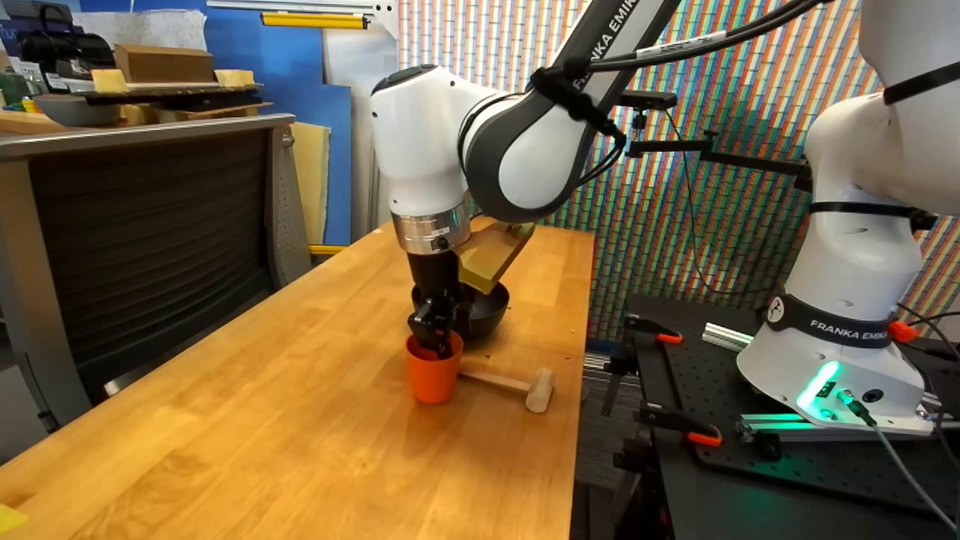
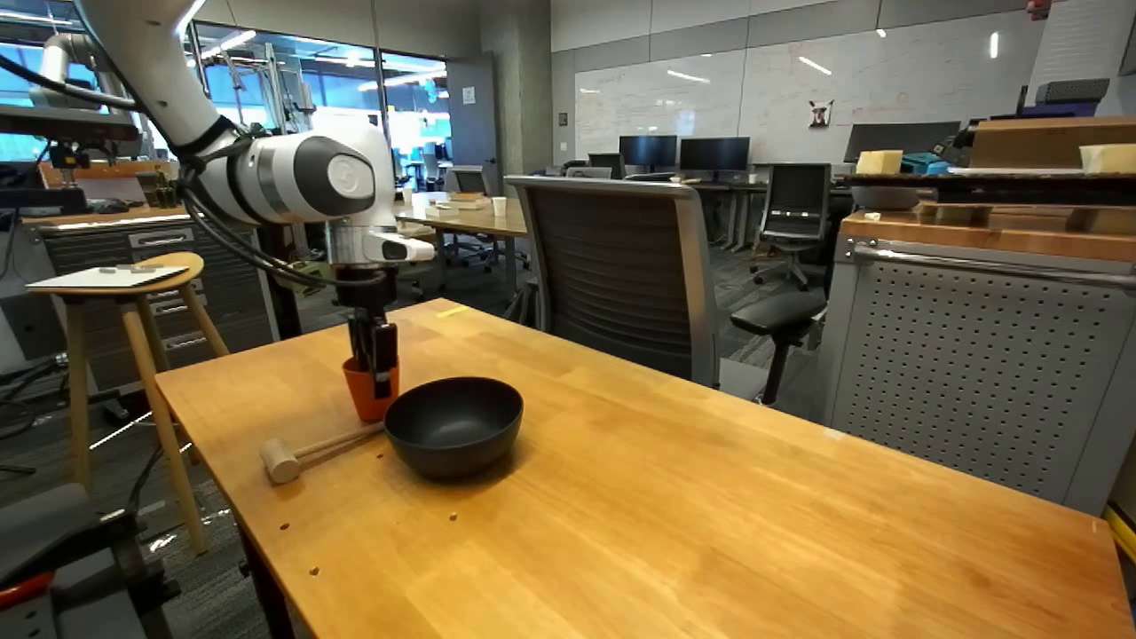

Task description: Put the cup in the bowl

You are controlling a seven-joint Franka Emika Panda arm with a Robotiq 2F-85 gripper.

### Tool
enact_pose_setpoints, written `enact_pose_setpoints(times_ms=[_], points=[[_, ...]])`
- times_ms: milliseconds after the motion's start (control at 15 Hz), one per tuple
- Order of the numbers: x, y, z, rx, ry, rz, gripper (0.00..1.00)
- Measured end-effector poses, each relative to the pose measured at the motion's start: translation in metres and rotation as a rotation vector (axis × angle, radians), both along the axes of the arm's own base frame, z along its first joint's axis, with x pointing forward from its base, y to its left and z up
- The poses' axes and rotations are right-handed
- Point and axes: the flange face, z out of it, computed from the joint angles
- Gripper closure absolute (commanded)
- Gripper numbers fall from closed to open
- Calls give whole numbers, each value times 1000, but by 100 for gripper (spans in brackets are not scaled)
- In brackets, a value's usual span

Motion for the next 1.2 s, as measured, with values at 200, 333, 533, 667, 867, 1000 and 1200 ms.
enact_pose_setpoints(times_ms=[200,333,533,667,867,1000,1200], points=[[5,-2,-2,-1,-11,-6,94],[9,-3,1,0,-18,-8,99],[14,-3,10,7,-37,-14,99],[17,-5,18,17,-49,-29,97],[25,-22,40,26,-86,-81,98],[34,-49,67,4,-148,-160,98],[41,-105,112,-56,-251,-278,98]])
